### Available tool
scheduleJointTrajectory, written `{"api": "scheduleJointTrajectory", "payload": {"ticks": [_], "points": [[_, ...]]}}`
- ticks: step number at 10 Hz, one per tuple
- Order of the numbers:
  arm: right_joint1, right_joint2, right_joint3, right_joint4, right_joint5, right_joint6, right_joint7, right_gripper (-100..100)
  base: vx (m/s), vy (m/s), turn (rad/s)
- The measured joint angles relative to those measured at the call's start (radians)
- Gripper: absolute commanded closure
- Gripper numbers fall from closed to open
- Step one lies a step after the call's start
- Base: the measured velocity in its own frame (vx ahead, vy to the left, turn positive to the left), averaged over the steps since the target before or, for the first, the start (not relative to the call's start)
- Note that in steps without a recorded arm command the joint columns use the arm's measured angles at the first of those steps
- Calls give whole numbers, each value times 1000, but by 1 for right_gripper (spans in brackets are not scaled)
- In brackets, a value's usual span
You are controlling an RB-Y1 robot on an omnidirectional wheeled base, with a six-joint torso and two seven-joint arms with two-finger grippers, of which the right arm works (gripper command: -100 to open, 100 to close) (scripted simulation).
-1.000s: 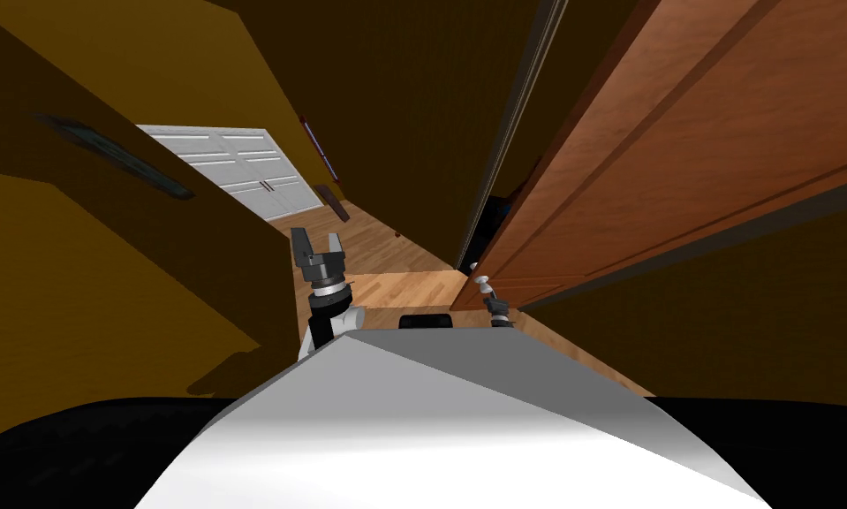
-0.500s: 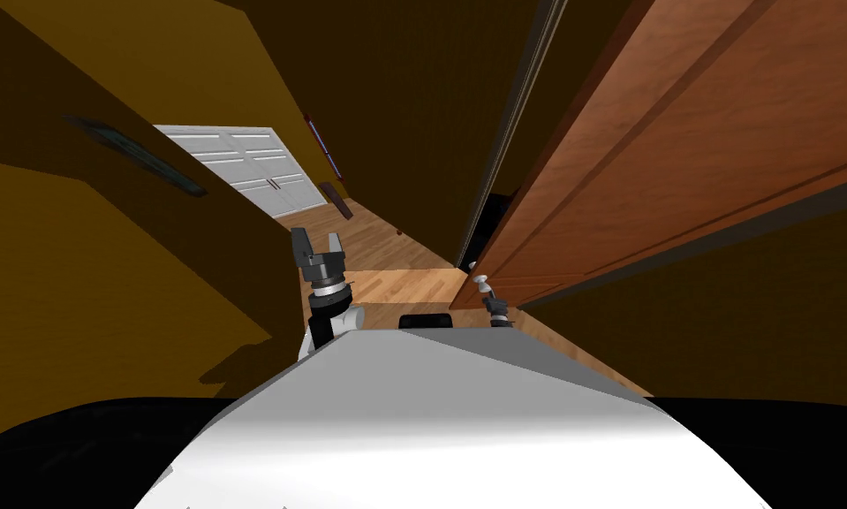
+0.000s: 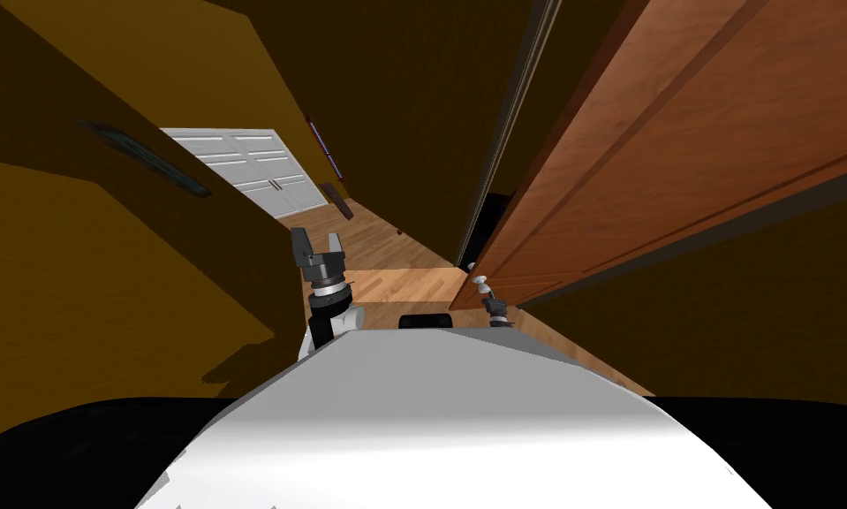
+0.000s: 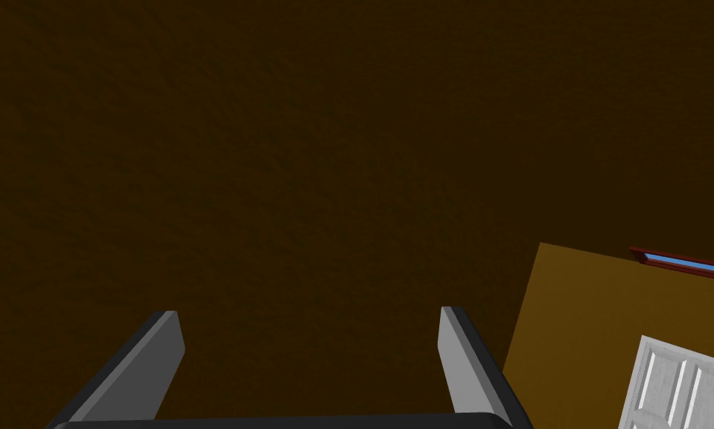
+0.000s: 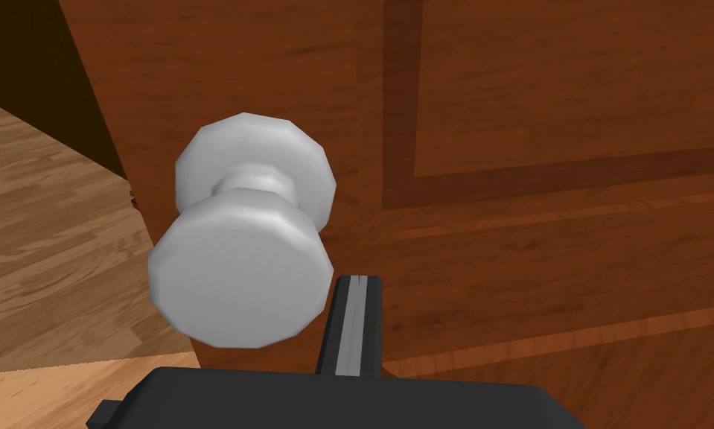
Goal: Pull the door open
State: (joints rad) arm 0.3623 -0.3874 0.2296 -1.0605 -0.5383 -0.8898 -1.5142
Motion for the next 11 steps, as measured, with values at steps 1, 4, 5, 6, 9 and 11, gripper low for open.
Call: {"api": "scheduleJointTrajectory", "payload": {"ticks": [1,4,5,6,9,11], "points": [[-8,1,3,18,2,-12,-5,-100,-10,-4,21],[-11,-8,1,32,0,-12,-15,-100,13,-8,-5],[-4,-22,-8,29,-11,5,-24,-100,101,70,-22],[2,-32,-14,24,-20,23,-34,-100,84,91,3],[3,-42,-21,22,-29,39,-44,100,10,-6,-4],[3,-43,-22,23,-29,40,-43,100,-7,-6,3]]}}
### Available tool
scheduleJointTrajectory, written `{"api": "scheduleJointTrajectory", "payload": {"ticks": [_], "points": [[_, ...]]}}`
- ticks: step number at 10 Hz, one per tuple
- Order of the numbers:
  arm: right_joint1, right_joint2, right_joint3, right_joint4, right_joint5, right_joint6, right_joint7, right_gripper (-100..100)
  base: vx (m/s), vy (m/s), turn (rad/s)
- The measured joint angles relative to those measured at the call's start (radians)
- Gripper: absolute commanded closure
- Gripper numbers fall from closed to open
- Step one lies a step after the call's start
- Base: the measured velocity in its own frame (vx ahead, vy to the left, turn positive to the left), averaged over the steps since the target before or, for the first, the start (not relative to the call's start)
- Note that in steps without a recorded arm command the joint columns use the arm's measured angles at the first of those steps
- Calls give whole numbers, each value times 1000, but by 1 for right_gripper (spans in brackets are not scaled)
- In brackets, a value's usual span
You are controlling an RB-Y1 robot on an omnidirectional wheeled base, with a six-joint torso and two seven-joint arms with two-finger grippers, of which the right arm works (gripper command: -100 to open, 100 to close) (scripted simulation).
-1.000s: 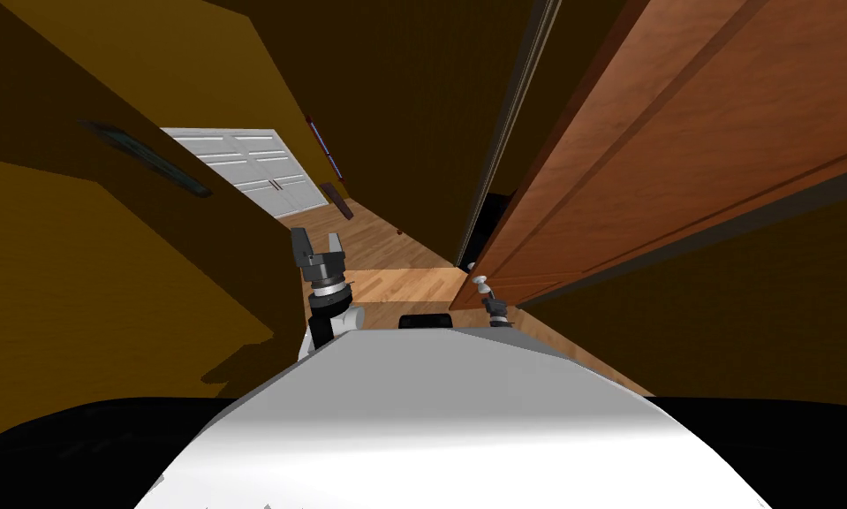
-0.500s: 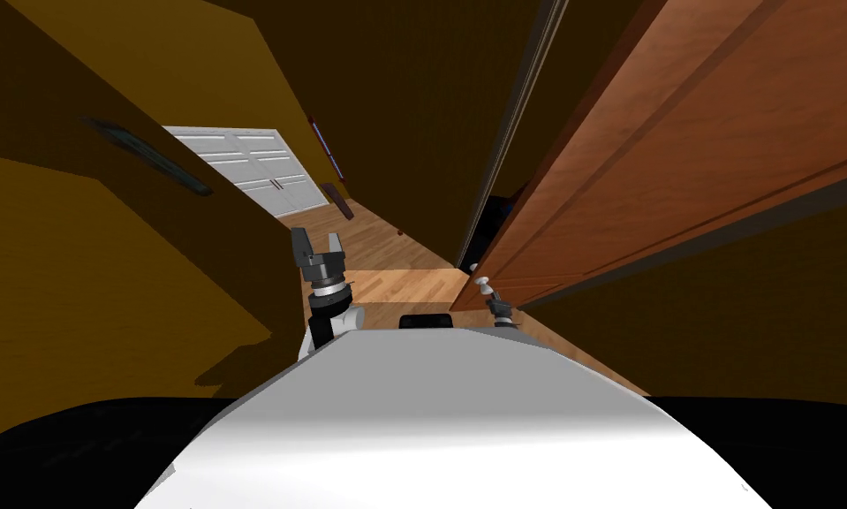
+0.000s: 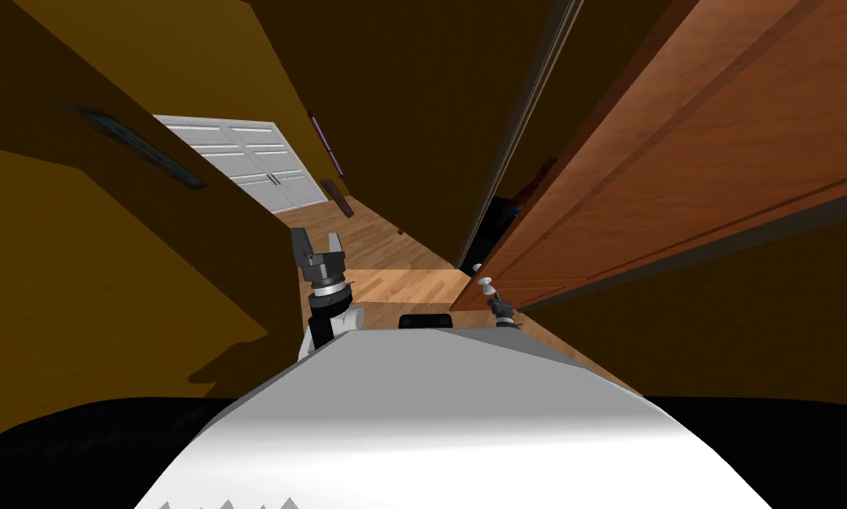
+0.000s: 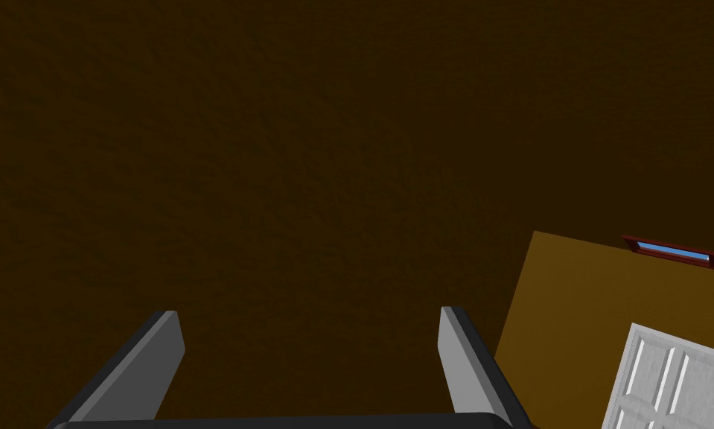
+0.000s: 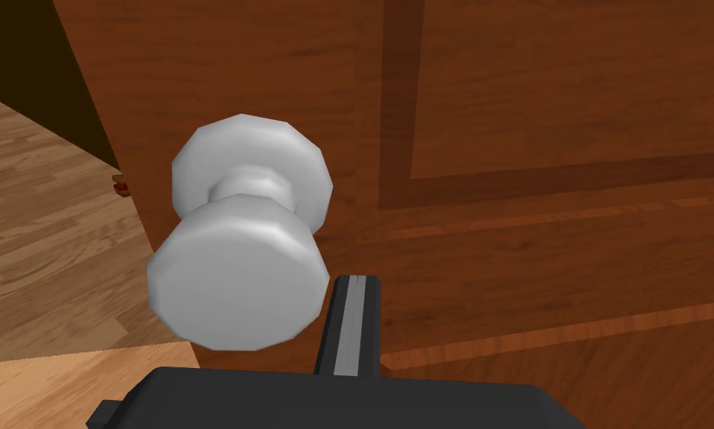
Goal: Pull the door open
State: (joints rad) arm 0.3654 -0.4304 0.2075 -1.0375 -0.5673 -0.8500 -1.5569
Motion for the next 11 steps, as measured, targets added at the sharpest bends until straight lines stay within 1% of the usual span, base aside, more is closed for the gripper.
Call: {"api": "scheduleJointTrajectory", "payload": {"ticks": [2,3,5,6,7,8,9,10,11], "points": [[0,1,1,-1,1,-1,0,100,-3,0,0],[0,1,1,-1,1,-1,0,-100,-124,-25,115],[-1,-11,12,3,12,-27,-10,-100,-201,-68,117],[-8,-8,27,24,22,-49,-18,-100,-215,-53,115],[7,-5,43,-4,31,-52,-15,-100,-236,-29,158],[13,-1,61,-8,43,-64,-15,-100,-233,-32,95],[14,-3,75,-8,52,-79,-21,-100,-207,-32,97],[13,-7,89,-6,61,-93,-29,-100,-90,-12,19],[13,-7,91,-5,62,-96,-31,-100,73,-6,188]]}}
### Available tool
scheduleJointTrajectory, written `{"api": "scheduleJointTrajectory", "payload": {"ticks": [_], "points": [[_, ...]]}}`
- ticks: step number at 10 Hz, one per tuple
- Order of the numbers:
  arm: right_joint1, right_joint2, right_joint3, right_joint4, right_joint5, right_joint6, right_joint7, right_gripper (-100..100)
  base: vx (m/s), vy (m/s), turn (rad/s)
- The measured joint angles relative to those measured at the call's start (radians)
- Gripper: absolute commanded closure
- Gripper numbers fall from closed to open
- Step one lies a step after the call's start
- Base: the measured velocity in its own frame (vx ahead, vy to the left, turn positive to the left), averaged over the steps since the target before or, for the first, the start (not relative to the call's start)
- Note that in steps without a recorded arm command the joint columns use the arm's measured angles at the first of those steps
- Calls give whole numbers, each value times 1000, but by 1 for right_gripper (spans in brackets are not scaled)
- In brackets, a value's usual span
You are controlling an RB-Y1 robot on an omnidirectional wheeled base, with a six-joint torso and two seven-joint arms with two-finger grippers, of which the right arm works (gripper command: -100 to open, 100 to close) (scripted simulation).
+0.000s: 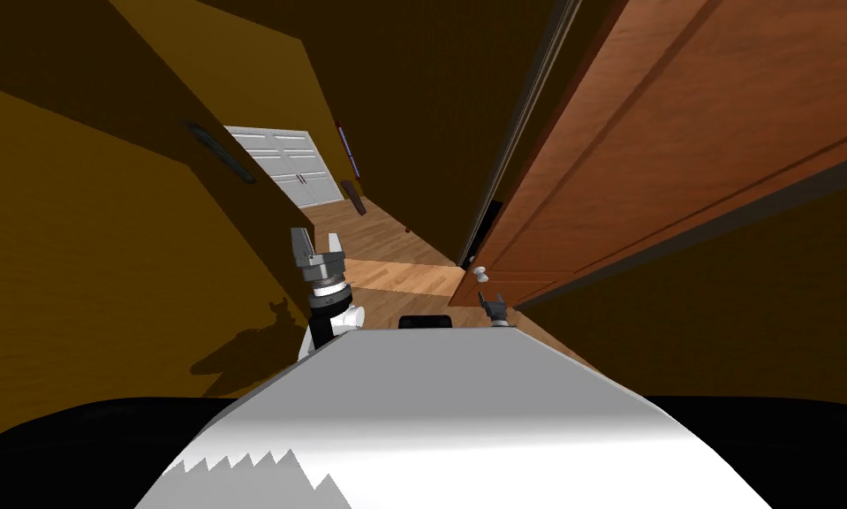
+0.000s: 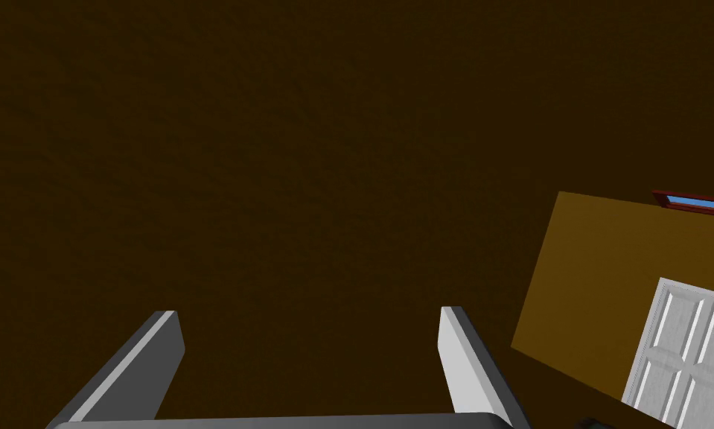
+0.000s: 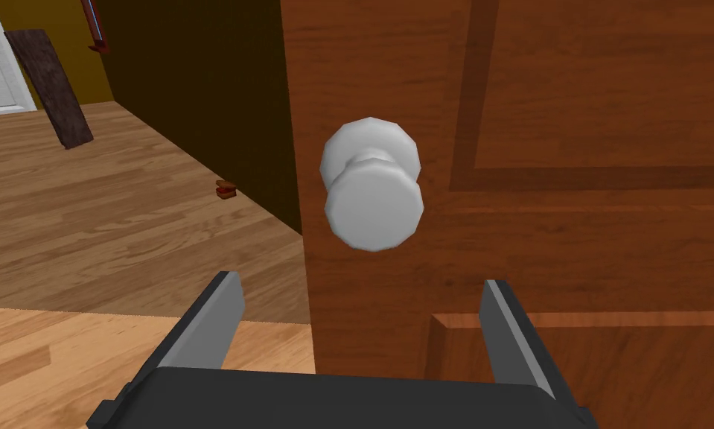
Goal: Pull the door open
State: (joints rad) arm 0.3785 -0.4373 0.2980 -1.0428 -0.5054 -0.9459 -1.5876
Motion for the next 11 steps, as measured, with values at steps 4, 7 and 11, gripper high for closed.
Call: {"api": "scheduleJointTrajectory", "payload": {"ticks": [4,7,11], "points": [[-26,5,-34,57,-22,-20,-12,-100,178,-21,148],[-37,5,-46,71,-29,-23,-14,100,17,-7,-1],[-36,5,-45,72,-28,-20,-13,100,-13,1,2]]}}
